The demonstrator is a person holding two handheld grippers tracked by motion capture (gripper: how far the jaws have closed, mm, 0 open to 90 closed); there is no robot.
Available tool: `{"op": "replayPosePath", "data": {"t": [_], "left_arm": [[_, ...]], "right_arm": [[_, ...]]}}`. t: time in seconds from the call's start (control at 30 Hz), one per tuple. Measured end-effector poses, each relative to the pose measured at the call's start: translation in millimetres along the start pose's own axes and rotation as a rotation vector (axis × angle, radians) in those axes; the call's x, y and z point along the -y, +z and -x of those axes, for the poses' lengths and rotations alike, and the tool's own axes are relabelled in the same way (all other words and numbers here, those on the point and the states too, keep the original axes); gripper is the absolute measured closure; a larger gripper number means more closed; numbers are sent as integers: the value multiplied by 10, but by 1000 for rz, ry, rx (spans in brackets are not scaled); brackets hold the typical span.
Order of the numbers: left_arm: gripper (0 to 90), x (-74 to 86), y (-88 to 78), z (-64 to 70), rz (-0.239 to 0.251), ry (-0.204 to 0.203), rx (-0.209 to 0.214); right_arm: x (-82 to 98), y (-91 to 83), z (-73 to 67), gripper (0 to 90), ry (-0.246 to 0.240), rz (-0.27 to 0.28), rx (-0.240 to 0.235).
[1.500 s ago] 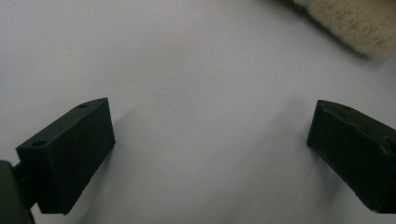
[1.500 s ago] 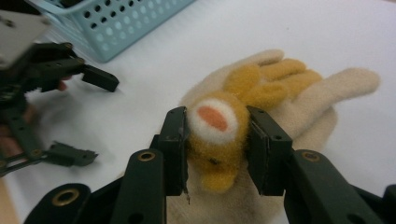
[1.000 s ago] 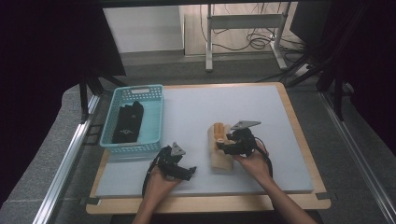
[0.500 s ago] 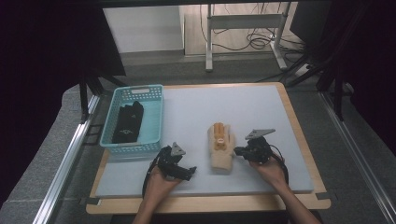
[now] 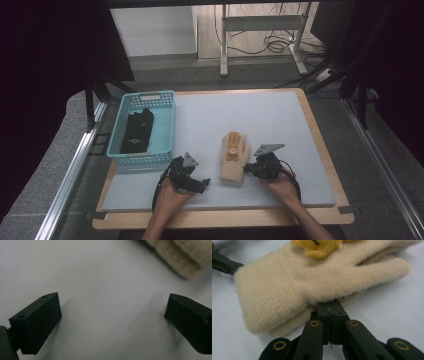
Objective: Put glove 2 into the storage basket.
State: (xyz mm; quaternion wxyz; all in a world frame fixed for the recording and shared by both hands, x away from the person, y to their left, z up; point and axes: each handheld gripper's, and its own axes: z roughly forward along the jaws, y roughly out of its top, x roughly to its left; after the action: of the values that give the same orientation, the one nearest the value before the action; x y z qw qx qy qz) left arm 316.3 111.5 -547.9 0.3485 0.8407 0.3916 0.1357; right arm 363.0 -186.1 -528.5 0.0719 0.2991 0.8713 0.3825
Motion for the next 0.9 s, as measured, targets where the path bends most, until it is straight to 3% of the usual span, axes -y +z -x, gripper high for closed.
{"op": "replayPosePath", "data": {"t": [0.63, 0.77, 0.9], "left_arm": [[12, 102, -104, -91, -10, -10, -20], [12, 102, -102, -95, -11, -12, -17], [11, 103, -101, -93, -10, -11, -18]], "right_arm": [[-275, 384, -288, 857, -56, 9, -22], [-293, 400, -307, 844, -64, 5, -19], [-289, 339, -321, 769, -85, -5, -3]]}}
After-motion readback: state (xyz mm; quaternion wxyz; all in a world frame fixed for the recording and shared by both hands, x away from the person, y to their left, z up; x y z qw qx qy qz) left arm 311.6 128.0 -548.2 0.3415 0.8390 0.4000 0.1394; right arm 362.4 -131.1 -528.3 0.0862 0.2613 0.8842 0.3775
